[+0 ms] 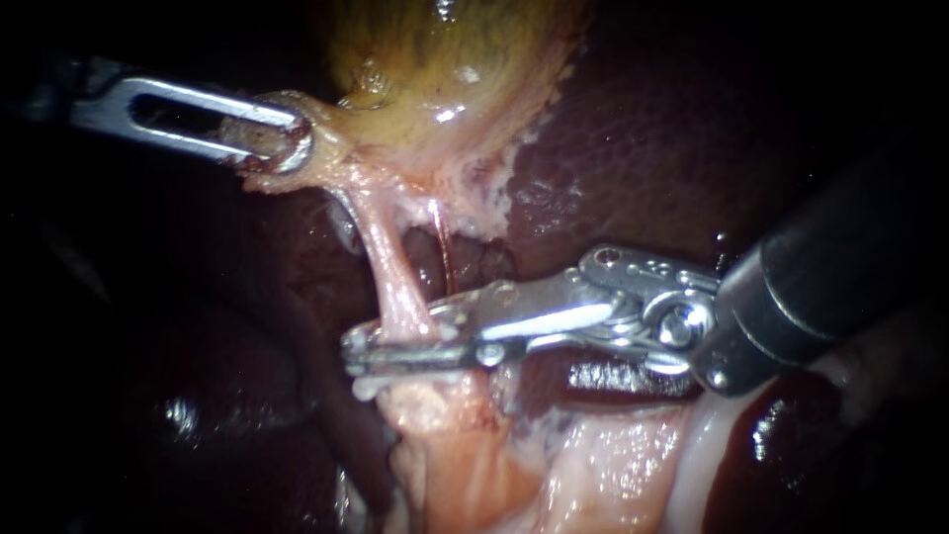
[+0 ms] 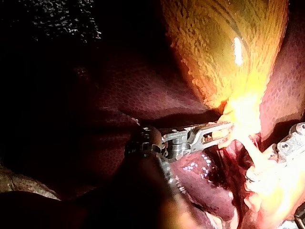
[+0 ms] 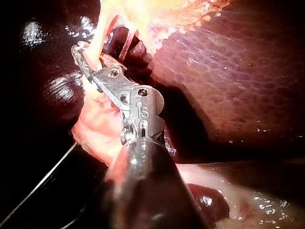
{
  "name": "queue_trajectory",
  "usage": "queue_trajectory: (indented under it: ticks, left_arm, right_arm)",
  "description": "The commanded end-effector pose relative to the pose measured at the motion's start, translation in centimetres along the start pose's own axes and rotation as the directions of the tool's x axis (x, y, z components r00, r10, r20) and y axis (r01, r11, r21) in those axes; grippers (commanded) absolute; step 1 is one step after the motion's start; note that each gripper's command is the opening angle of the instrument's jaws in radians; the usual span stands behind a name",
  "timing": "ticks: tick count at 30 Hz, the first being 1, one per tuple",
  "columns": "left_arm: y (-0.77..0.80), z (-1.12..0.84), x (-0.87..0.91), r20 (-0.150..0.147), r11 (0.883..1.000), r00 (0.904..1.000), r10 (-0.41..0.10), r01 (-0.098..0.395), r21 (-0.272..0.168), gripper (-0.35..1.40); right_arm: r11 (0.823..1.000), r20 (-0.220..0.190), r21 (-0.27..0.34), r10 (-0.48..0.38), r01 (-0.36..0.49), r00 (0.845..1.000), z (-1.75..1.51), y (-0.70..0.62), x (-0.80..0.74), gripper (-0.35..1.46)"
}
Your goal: Going back second clip left tube
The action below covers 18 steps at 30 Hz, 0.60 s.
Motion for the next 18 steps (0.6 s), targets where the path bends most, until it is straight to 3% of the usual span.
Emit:
queue_trajectory:
  ticks: [1, 2, 4, 8, 13, 18]
  left_arm:
    - [0.0, 0.0, 0.0, 0.001, 1.0, 1.0, 0.001, -0.001, 0.0, -0.35]
    - [0.0, -0.01, 0.0, 0.001, 1.0, 1.0, 0.001, -0.001, 0.0, -0.35]
    - [0.0, -0.01, 0.0, 0.001, 1.0, 1.0, 0.001, -0.001, 0.0, -0.35]
    - [0.0, -0.01, 0.0, 0.001, 1.0, 1.0, 0.001, -0.001, 0.0, -0.35]
    - [0.01, -0.02, -0.01, 0.001, 1.0, 1.0, 0.001, -0.001, 0.0, -0.35]
    - [0.04, -0.02, -0.02, 0.003, 1.0, 1.0, 0.001, -0.001, -0.002, -0.35]
  right_arm:
    - [1.0, 0.001, 0.003, 0.0, 0.0, 1.0, 0.0, 0.0, 0.0, -0.35]
    - [1.0, 0.004, 0.008, 0.0, 0.0, 1.0, 0.0, 0.0, 0.0, -0.34]
    - [1.0, 0.004, 0.008, 0.001, -0.001, 1.0, 0.02, 0.0, 0.02, 0.06]
    - [1.0, 0.004, 0.008, 0.001, -0.001, 1.0, 0.08, 0.01, 0.04, 0.4]
    - [0.998, -0.003, -0.009, -0.058, 0.058, 0.998, 0.08, 0.04, 0.04, 0.44]
    - [0.974, -0.03, -0.117, -0.197, 0.192, 0.98, 0.01, 0.17, 0.03, 0.49]
